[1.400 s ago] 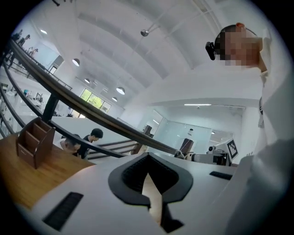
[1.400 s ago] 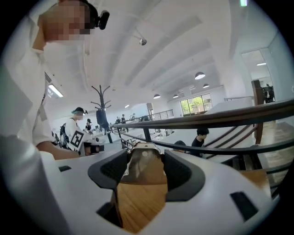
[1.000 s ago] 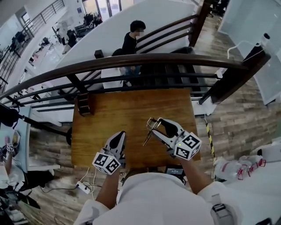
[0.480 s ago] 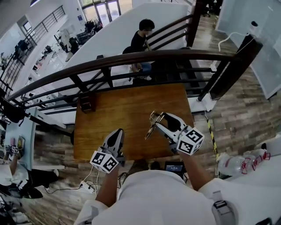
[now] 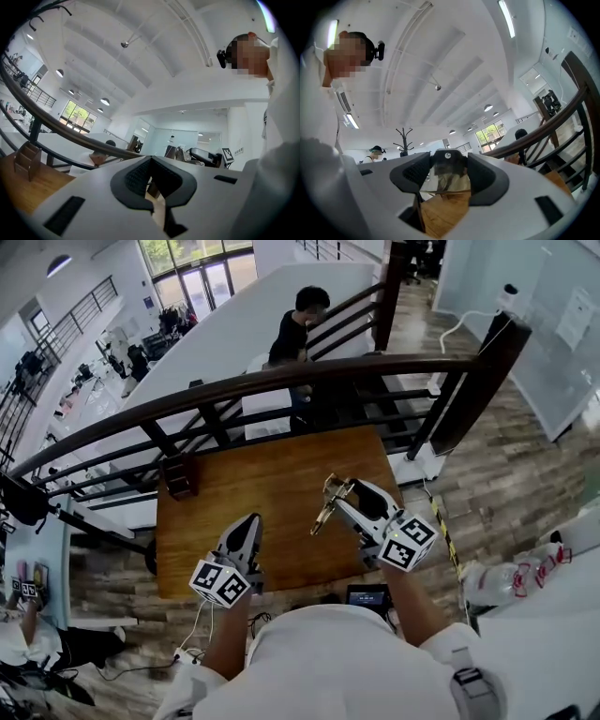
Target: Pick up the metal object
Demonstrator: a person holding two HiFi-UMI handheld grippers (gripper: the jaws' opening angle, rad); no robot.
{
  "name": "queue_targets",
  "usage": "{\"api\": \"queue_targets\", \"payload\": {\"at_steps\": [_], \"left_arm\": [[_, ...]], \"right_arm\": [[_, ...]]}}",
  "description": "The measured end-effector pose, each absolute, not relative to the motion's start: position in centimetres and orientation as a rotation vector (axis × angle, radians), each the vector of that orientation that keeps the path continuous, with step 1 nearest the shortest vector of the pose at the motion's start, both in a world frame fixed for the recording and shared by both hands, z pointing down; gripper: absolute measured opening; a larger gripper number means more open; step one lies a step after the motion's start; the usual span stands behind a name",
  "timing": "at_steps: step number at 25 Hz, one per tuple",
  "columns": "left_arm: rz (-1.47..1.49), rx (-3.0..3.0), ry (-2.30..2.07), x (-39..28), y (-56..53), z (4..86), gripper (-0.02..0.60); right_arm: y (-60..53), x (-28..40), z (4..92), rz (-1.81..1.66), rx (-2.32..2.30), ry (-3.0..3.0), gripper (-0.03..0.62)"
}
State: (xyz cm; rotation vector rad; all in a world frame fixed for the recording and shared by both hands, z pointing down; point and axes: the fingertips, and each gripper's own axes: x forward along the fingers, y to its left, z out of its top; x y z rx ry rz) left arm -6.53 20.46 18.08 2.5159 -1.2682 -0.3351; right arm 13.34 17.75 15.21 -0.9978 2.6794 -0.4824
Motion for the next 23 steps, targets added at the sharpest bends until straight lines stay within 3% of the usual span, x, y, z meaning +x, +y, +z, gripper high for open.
{"api": "queue_targets", "payload": {"at_steps": [23], "left_arm": [[-0.348, 2.535, -1.274, -15.0, 19.4, 16.8, 0.014]], "right_arm": [[16.4, 12.8, 13.3, -0.393, -1.186, 2.479, 0.265]]}}
